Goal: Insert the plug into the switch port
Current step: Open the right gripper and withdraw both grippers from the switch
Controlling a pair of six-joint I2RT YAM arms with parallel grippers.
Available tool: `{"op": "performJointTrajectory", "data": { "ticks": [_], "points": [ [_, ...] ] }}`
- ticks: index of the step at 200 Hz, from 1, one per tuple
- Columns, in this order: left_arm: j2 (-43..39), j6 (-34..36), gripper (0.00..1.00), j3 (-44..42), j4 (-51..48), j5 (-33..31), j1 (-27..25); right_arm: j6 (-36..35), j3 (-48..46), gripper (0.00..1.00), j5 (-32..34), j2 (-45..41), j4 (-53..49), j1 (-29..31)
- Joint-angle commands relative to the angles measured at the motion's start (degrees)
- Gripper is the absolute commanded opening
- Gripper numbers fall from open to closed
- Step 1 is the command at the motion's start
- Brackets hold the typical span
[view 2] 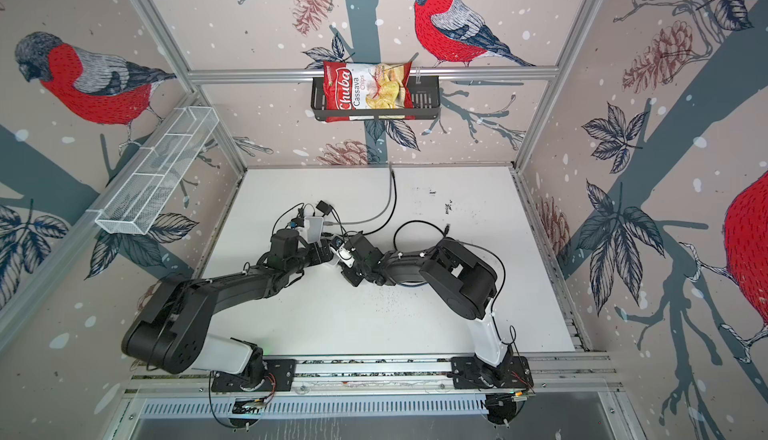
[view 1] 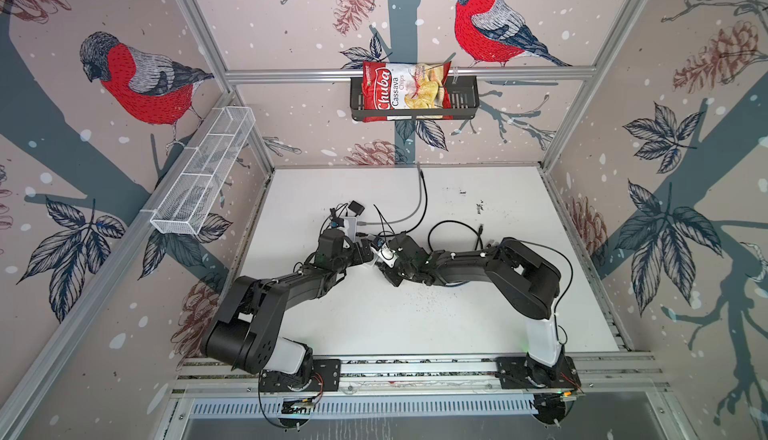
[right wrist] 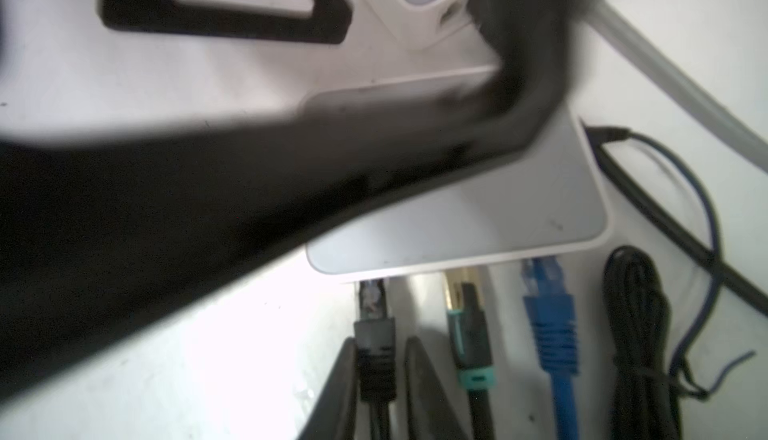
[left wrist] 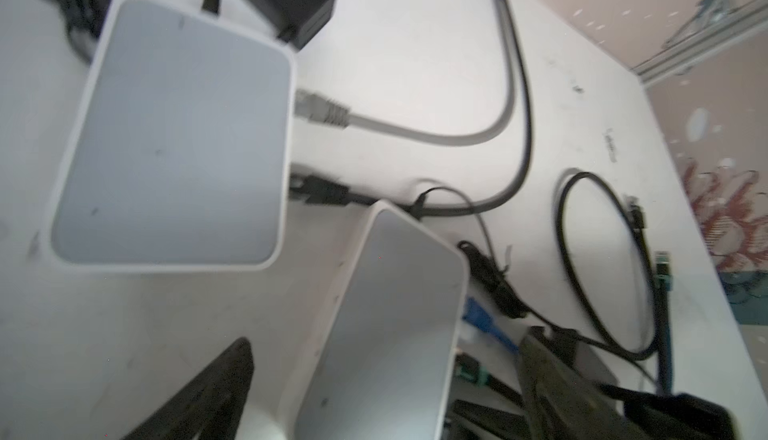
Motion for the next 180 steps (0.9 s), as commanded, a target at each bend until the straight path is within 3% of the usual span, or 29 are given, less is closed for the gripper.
{"op": "performJointTrajectory", "data": {
  "ticks": [1, 114, 152, 180],
  "points": [
    [-2.0, 1.4, 0.97, 0.4, 1.7, 4.1, 0.2, -1.6, -0.3, 0.99, -0.9, 0.8, -10.2, -0.1],
    [-14.5, 4.6, 0.97, -0.4, -5.8, -9.3, 0.4, -3.5, 2.3, 0.99, -3.3, -7.3, -12.6, -3.0],
    [-18.3, 5.7, 0.97, -0.7, -8.2, -13.3, 0.5, -3.1, 1.9, 0.99, -5.6, -14.5, -10.2, -5.6],
    [-22.1, 8.1, 0.97, -0.5, -11.2, -18.3, 0.4, -0.2, -0.1, 0.99, -2.8, -22.2, -7.9, -11.2]
  ]
}}
